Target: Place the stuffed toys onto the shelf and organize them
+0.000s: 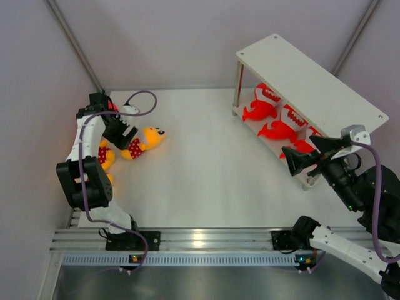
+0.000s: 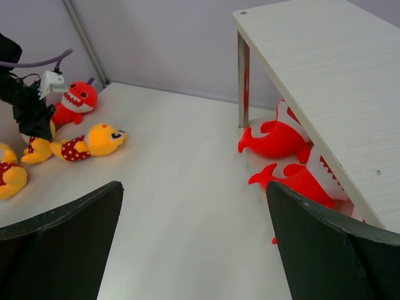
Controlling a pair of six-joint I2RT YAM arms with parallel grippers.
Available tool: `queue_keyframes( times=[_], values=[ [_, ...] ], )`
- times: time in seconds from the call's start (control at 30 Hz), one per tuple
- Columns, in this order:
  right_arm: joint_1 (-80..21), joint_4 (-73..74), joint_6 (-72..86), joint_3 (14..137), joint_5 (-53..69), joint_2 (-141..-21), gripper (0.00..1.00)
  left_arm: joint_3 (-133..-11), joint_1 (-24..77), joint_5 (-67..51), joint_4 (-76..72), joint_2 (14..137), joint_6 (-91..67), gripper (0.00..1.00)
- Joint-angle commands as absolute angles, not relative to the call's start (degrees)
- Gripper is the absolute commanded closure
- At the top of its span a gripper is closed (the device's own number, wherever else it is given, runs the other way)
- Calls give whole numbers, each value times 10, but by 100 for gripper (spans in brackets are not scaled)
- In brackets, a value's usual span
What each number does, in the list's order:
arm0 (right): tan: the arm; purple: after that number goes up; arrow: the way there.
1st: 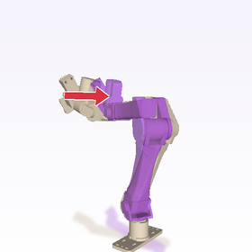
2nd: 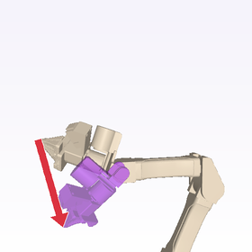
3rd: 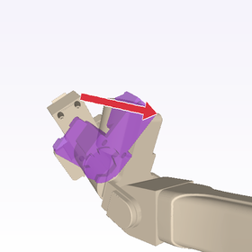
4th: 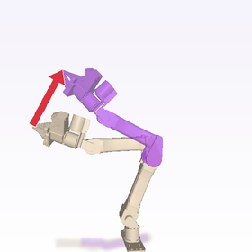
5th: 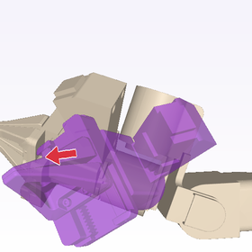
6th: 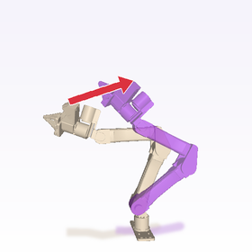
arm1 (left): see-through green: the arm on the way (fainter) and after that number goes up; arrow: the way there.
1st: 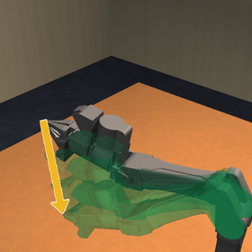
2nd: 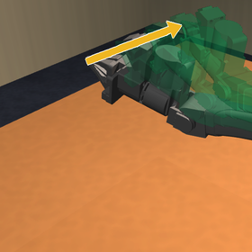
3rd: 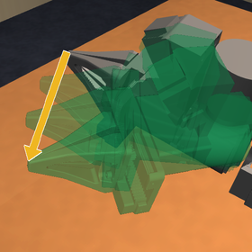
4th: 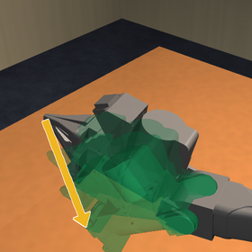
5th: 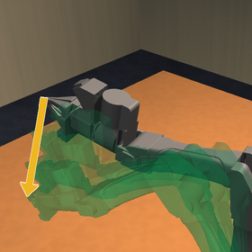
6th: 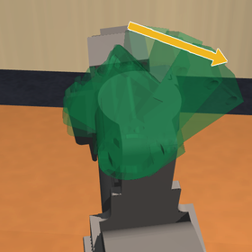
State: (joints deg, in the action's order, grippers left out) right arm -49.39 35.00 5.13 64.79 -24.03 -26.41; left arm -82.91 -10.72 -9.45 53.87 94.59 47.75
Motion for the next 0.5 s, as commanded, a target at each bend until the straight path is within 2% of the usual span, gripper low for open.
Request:
queue_keyframes(
  times=[0.0,0.13,0.3,0.47],
  values=[
    [-498,324,55,646,-235,-268,1,-847,-123,-178,543,974,529,11],
    [-498,323,61,644,-243,-269,0,-896,-118,-239,545,1040,490,15],
    [-497,328,66,652,-245,-274,1,-925,-112,-251,544,1113,475,21],
    [-498,333,68,663,-250,-292,1,-965,-102,-309,539,1109,445,22]
  ],
)
